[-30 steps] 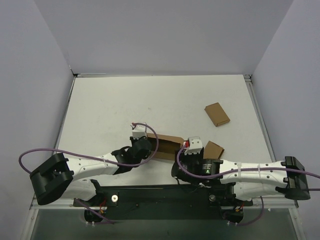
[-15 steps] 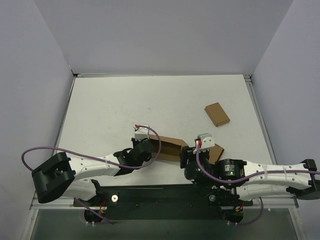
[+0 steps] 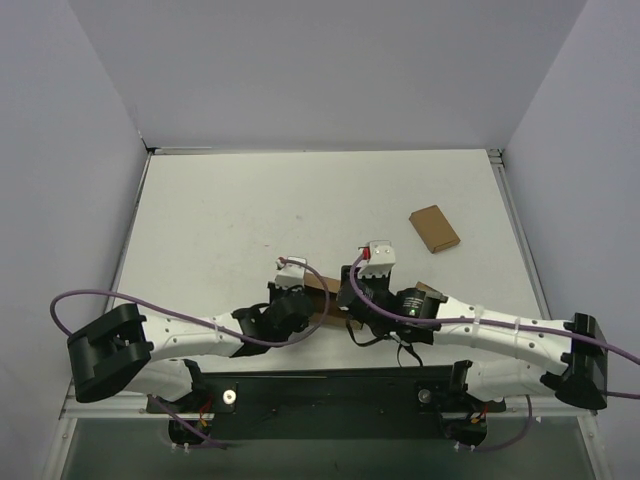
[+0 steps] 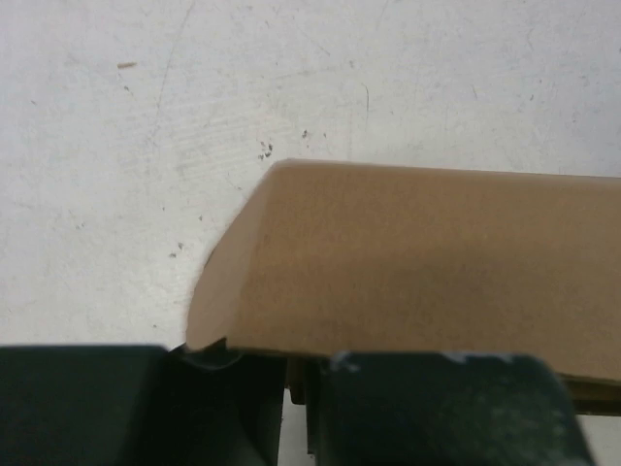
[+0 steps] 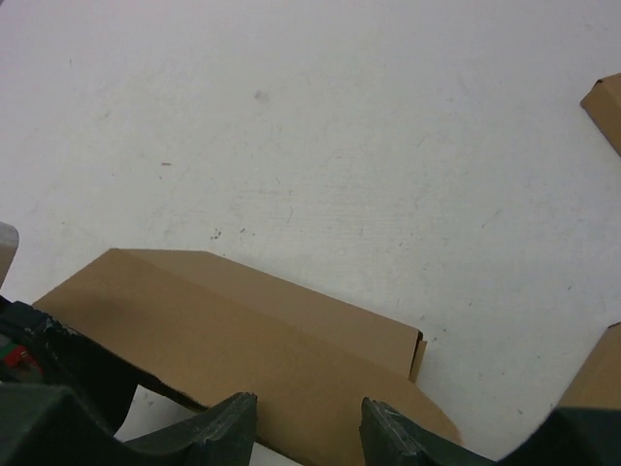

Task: Fold the paper box

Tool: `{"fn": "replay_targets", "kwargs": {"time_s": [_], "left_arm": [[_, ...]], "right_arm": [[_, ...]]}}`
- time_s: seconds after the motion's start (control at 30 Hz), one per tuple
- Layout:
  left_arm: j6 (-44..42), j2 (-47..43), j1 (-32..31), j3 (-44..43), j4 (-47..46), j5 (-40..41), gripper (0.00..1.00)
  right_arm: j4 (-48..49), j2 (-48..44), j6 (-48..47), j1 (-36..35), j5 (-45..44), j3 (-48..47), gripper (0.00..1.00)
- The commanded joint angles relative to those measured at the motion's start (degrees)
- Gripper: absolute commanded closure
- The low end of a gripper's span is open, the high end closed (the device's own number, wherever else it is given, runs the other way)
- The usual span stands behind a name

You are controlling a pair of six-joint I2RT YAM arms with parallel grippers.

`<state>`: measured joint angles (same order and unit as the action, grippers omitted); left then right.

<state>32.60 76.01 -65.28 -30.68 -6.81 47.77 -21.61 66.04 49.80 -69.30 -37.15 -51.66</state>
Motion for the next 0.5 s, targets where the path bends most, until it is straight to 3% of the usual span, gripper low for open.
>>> {"fn": "replay_targets", "kwargs": {"time_s": [0.0, 0.3, 0.47], "left_arm": [[-0.52, -1.29, -1.78, 0.00, 6.72, 0.48, 0.75], [-1.22, -9.19, -3.19, 1.41, 11.02, 0.93, 0.44], [-3.77, -15.44, -3.72, 4.57, 11.56, -4.33, 0.34]], "right_arm": [[3.06, 3.21, 1.61, 0.92, 4.18, 2.08, 0.53], [5.61, 6.73, 2.93, 3.03, 7.87, 3.84, 0.53], [6.49, 7.96, 2.76, 4.17, 9.28, 4.11, 0.54]]}}
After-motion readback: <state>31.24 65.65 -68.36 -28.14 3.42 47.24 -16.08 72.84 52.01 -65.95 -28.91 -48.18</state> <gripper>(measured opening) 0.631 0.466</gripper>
